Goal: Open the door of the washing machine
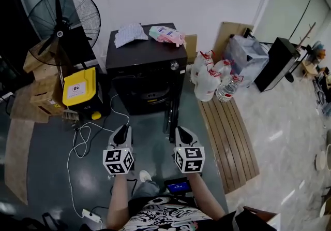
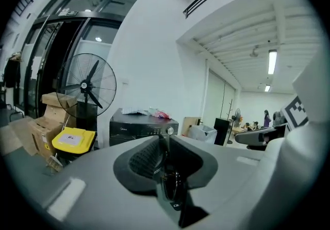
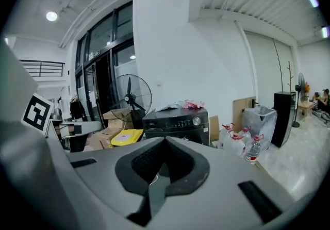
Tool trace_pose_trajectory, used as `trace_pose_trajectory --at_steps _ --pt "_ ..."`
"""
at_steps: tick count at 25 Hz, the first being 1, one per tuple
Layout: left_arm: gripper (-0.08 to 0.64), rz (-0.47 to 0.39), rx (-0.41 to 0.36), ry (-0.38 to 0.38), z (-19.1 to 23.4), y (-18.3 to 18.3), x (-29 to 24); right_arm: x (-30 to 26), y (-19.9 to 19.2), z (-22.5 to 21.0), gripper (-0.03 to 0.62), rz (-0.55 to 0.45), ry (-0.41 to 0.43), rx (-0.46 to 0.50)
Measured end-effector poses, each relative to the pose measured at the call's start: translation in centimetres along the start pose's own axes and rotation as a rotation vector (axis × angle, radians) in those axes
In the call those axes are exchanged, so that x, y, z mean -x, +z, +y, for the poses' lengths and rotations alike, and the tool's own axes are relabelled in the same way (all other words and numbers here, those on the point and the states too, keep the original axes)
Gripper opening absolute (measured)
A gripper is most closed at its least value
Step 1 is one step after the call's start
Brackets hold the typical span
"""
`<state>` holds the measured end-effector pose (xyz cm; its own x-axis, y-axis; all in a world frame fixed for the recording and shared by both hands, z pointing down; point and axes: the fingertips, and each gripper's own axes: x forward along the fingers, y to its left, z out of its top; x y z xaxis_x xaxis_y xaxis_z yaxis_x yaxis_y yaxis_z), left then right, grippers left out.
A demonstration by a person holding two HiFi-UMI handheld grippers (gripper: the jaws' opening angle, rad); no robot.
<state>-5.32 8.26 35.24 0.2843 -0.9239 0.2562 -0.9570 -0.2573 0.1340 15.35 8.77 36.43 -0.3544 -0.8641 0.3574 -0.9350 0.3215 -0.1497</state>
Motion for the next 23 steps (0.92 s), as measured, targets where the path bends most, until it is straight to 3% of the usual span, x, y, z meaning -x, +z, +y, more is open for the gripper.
trace_pose_trajectory --at_steps 6,14,23 --pt "0.064 -0.023 0.0 0.028 -0.2 0.2 1.0 0.5 0.0 0.0 0.002 0.003 0.02 0.005" --pt "0.064 -0.023 0.008 0.026 -0.3 0.2 0.9 1.3 0.8 -1.1 0.002 -0.04 -0.034 0.004" --pt "0.064 -0.003 0.007 0.028 -0.2 -0.4 0.1 0.8 0.2 -1.7 0.002 -0.026 -0.018 -0.067"
